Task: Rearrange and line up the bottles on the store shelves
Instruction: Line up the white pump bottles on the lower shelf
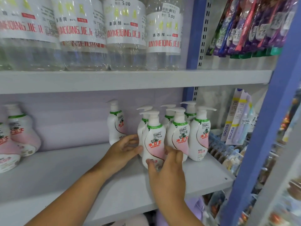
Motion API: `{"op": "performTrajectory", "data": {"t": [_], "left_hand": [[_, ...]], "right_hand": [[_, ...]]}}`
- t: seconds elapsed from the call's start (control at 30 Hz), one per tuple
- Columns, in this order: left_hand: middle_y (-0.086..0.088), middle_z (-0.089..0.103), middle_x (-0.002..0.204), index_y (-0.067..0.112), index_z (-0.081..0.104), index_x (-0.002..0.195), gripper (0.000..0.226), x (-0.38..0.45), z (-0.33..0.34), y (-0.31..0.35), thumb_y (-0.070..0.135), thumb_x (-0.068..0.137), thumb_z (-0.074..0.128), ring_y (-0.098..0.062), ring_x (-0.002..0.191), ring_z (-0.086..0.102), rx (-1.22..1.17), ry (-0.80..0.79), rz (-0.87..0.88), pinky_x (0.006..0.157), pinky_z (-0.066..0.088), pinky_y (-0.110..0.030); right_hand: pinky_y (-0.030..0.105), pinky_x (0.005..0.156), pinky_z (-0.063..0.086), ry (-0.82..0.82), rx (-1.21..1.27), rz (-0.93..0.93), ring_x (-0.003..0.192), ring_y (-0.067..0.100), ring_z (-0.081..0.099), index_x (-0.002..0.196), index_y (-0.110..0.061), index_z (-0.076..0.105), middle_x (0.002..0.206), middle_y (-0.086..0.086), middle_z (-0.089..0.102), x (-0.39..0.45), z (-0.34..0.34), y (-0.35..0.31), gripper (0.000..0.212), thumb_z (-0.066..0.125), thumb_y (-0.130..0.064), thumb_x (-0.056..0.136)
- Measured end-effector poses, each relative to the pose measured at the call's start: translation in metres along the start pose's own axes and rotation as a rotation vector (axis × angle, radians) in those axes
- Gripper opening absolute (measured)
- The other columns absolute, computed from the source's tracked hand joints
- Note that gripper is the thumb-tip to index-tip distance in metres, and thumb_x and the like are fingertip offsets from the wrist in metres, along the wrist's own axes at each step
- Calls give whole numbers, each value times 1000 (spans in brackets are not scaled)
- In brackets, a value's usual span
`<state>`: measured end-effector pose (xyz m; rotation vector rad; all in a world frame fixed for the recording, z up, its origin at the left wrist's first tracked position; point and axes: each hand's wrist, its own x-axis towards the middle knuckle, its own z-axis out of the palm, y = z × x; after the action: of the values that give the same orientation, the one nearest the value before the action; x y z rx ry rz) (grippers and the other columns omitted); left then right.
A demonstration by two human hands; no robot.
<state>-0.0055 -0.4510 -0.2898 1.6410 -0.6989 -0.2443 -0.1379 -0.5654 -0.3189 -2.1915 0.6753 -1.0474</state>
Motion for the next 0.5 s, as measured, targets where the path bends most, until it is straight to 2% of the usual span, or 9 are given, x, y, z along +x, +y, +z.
{"op": "performTrajectory", "data": {"t": [0.37, 0.43, 0.5], "left_hand": [[8, 73, 120, 32, 66, 125, 35, 2, 0, 3, 22, 93, 73, -10, 111, 70, -19, -15, -9, 104, 53, -45], [9, 74, 119, 31, 66, 126, 35, 0, 0, 5, 21, 93, 73, -8, 110, 70, -14, -13, -16, 104, 53, -42], [13, 73, 119, 31, 66, 125, 34, -2, -1, 6, 24, 92, 74, -3, 108, 69, 14, 10, -9, 103, 53, -37]], "right_hand": [[40, 77, 55, 53, -108, -21, 101, 23, 65, 129, -22, 53, 124, -5, 47, 0, 3, -4, 61, 78, -49, 80], [40, 78, 55, 30, -35, 8, 99, 18, 65, 129, -27, 49, 125, -10, 45, -2, -1, -3, 58, 74, -51, 82], [41, 75, 55, 63, 147, 64, 87, 9, 64, 123, -34, 49, 118, -16, 48, 2, -18, 4, 47, 72, -50, 85]]}}
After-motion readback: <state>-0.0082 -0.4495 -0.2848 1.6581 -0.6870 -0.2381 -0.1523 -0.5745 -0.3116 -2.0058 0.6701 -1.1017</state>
